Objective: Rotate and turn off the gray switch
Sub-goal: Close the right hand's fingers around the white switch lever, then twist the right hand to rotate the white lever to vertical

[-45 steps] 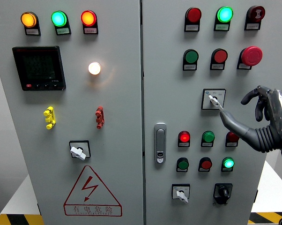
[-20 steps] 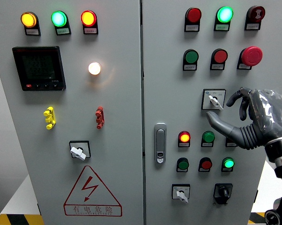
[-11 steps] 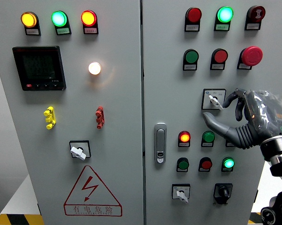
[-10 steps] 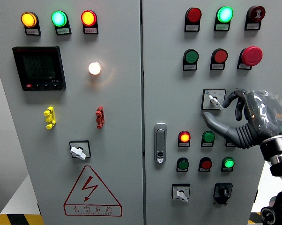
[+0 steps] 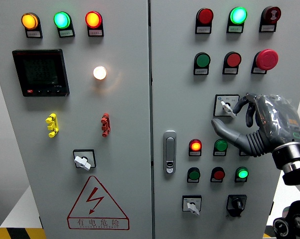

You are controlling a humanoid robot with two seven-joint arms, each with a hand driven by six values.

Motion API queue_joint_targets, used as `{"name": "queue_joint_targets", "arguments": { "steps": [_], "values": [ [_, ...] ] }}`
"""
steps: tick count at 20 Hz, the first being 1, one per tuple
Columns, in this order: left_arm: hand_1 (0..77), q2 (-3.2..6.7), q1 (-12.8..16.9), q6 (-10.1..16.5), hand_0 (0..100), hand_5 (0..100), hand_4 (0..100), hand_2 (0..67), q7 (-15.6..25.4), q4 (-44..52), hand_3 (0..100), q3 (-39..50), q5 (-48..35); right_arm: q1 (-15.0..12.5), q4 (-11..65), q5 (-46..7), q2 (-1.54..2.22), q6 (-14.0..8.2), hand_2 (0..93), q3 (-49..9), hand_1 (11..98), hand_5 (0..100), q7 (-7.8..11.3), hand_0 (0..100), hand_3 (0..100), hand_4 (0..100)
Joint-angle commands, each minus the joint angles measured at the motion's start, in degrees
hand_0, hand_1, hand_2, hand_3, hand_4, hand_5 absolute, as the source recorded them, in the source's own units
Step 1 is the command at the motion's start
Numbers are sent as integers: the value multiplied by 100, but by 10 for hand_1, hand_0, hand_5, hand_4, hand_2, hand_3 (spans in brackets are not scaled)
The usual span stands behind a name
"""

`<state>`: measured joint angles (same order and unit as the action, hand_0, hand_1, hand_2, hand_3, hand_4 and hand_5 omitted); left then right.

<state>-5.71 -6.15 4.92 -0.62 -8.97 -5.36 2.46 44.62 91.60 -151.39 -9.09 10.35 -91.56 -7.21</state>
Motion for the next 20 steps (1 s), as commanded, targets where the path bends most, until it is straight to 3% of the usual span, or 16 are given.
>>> {"name": "queue_joint_targets", "arguments": {
  "steps": [1, 15, 20],
  "values": [
    [0, 0, 0, 0, 337, 123, 119, 123, 0, 0, 223, 0, 0, 38, -37, -14, 4, 2, 611, 15, 307, 980, 1, 0, 932, 1000],
    [0, 0, 0, 0, 335, 123, 119, 123, 0, 0, 222, 0, 0, 117, -177, -58, 39, -33, 620, 191, 314, 976, -202, 5, 922, 1000],
    [0, 0, 0, 0, 337, 123, 119, 123, 0, 0, 223, 0, 0, 117, -169, -58, 39, -60, 647, 191, 324, 977, -237, 318, 918, 1000]
  ]
}}
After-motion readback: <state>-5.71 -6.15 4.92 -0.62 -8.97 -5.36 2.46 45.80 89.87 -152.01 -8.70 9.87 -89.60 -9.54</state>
